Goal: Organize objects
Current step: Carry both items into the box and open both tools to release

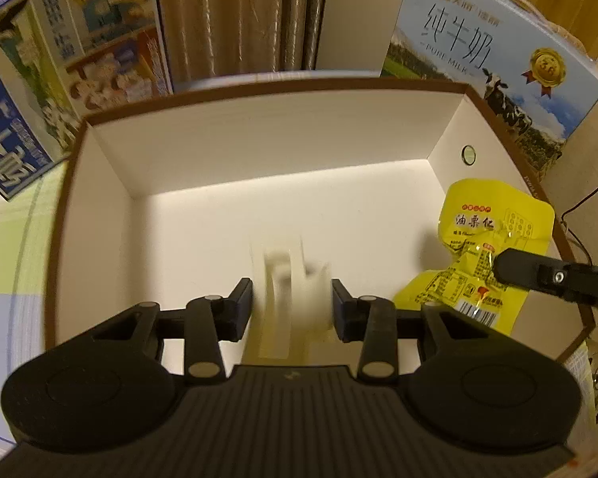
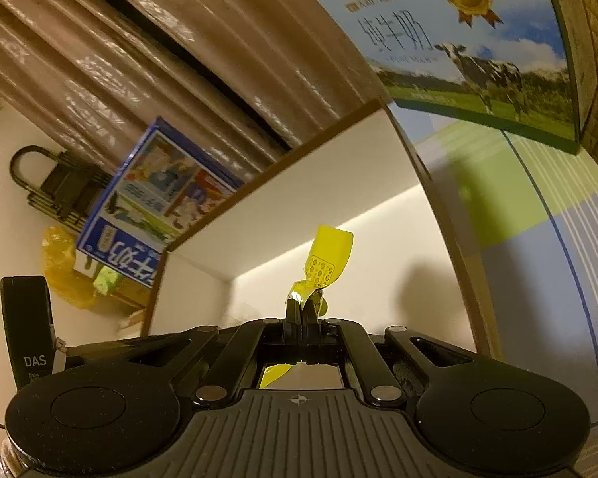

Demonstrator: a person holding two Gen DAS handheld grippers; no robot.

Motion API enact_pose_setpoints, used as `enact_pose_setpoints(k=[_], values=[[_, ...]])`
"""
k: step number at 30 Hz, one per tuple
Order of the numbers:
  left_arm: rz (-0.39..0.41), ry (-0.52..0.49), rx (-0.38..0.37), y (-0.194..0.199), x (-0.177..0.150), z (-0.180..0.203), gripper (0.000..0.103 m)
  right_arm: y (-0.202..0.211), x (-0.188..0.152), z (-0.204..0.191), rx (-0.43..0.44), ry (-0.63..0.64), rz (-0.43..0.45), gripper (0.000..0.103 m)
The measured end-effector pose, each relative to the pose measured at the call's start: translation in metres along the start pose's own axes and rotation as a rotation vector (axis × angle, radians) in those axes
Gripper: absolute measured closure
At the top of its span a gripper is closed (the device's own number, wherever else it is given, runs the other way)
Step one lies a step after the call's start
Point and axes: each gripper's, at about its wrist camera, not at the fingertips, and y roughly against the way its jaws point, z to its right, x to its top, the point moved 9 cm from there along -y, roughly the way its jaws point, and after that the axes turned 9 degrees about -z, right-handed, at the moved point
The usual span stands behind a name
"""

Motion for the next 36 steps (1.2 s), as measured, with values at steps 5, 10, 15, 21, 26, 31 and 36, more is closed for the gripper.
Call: enact_pose_setpoints(k=[5, 10, 15, 21, 26, 31, 36], values=[[-0.02, -0.003, -0.008, -0.012, 0.003, 0.003, 0.069, -0.005, -0.001, 0.011, -0.022, -0.018, -0.01, 0.103], [-0.017, -0.011, -0.015, -0.012, 0.005, 0.006, 0.07, -0.004, -0.001, 0.013, -0.022, -0.022, -0.013, 0.103], [-0.028, -0.017, -0.011, -0.011, 0.001, 0.003, 0.064, -0.008, 0.0, 0.013, -0.036, -0.017, -0.027, 0.103], [-0.016, -0.016, 0.008, -0.001, -0.007, -0.008, 0.05, -0.019, 0.0, 0.004, -0.091, 0.048, -0.073, 0.103], [0.004, -0.006, 0.009, 0.013, -0.011, -0.017, 0.043, -0.009, 0.005, -0.011, -0.09, 0.108, -0.036, 0.057], [0.036, 0.009, -0.01, 0.032, -0.017, -0.023, 0.037, 0.006, -0.002, -0.026, -0.106, 0.16, -0.025, 0.052], [0.075, 0.004, -0.013, 0.059, -0.027, -0.025, 0.032, 0.028, -0.019, -0.038, -0.126, 0.202, -0.009, 0.05]])
